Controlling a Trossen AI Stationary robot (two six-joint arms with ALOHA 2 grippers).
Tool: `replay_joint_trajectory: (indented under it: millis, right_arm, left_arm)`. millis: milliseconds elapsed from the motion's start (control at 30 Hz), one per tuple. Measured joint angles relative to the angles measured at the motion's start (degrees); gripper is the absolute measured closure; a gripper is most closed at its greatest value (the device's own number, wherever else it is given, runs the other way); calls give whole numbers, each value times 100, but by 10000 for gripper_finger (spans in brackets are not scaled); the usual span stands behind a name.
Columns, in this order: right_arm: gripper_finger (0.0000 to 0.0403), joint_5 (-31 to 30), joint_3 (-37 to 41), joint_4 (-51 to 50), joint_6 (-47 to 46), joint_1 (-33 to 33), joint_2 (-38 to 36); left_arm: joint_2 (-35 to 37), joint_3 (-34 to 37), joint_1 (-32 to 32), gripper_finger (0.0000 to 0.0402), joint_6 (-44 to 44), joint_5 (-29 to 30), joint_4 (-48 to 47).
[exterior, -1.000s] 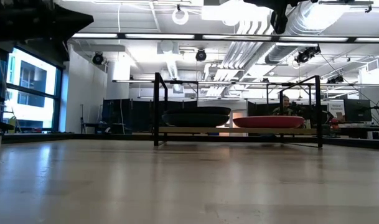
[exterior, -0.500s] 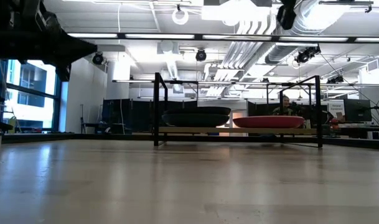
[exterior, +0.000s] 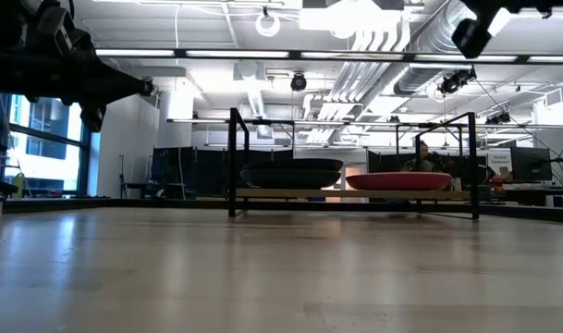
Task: Place and stack plates onto a shelf
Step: Return to Home Position
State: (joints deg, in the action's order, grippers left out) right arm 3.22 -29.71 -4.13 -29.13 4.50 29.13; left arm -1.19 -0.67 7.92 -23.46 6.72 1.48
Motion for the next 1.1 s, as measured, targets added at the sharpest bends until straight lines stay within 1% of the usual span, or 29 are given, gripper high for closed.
replay_joint_trajectory:
  millis: [67, 167, 300, 400, 500, 633, 767, 933, 1100]
  right_arm:
    - [403, -176, 413, 402, -8, 179, -303]
    - [403, -364, 1021, 949, 275, 317, -720]
    - [403, -645, 1565, 1201, 511, 167, -1286]
    - [403, -595, 1881, 1203, 571, -94, -1786]
    - [403, -347, 2182, 1195, 601, -350, -2332]
    - [403, -111, 2494, 1219, 864, -491, -2920]
    - [403, -95, 2609, 1207, 1200, -491, -2840]
    - [403, -102, 2911, 1309, 1391, -491, -2898]
    - [403, -130, 2915, 934, 1420, -487, -2884]
  left_arm:
    - [0, -2, 0, 402, 0, 0, 0]
    - [-2, -2, 0, 402, 0, 0, 4]
    - [-2, -2, 0, 402, 0, 0, 4]
    - [-2, -2, -2, 402, 1, 0, 4]
    - [-2, -2, -2, 402, 2, 0, 4]
    - [-2, -2, -2, 402, 2, 0, 5]
    - [-13, -2, -4, 402, 4, 3, 14]
    - [-37, -2, -4, 402, 4, -4, 2]
    - [-37, -2, -4, 402, 4, -13, 4]
